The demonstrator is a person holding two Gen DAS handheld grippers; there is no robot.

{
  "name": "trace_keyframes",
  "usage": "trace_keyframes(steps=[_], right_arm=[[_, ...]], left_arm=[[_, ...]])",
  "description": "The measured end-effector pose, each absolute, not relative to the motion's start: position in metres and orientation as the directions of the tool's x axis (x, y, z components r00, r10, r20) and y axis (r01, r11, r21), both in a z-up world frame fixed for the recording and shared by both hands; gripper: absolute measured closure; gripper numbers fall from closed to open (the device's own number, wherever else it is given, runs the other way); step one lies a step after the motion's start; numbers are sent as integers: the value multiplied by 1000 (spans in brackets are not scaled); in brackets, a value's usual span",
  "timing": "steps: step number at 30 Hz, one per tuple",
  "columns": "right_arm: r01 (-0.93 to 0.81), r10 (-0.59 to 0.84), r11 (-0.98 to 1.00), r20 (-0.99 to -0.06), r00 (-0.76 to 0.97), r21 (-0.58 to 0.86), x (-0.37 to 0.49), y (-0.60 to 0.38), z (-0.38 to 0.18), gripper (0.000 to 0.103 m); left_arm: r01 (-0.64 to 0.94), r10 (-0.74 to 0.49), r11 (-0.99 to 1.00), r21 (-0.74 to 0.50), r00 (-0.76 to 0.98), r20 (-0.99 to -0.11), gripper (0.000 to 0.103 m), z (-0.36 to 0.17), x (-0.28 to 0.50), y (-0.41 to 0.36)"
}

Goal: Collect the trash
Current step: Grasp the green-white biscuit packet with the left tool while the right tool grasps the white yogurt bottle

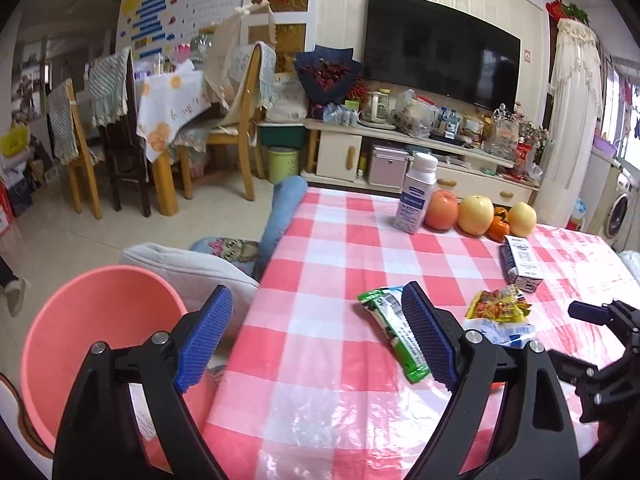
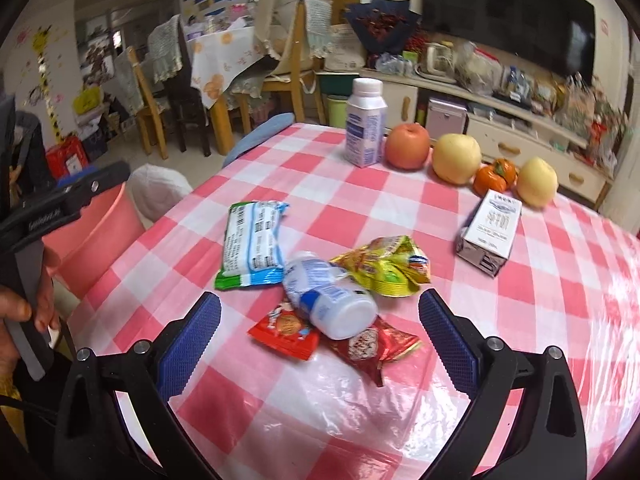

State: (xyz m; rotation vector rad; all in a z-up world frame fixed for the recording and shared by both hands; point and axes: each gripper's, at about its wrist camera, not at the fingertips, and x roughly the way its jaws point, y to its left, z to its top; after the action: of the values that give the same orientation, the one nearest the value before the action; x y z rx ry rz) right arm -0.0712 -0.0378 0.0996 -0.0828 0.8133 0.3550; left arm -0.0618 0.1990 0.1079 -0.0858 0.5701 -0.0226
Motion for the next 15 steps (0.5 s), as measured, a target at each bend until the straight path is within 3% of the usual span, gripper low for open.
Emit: trace_keyframes(steps=[9, 15], right_arm=[[-248, 286, 955, -716, 637, 161, -55, -85, 107, 5], [-178, 264, 965, -714, 648, 195, -46, -119, 106, 5]], left_arm=[[66, -191, 972, -225, 777, -600, 16, 92, -47, 186], [113, -243, 965, -237, 727, -642, 16, 79, -35, 156]])
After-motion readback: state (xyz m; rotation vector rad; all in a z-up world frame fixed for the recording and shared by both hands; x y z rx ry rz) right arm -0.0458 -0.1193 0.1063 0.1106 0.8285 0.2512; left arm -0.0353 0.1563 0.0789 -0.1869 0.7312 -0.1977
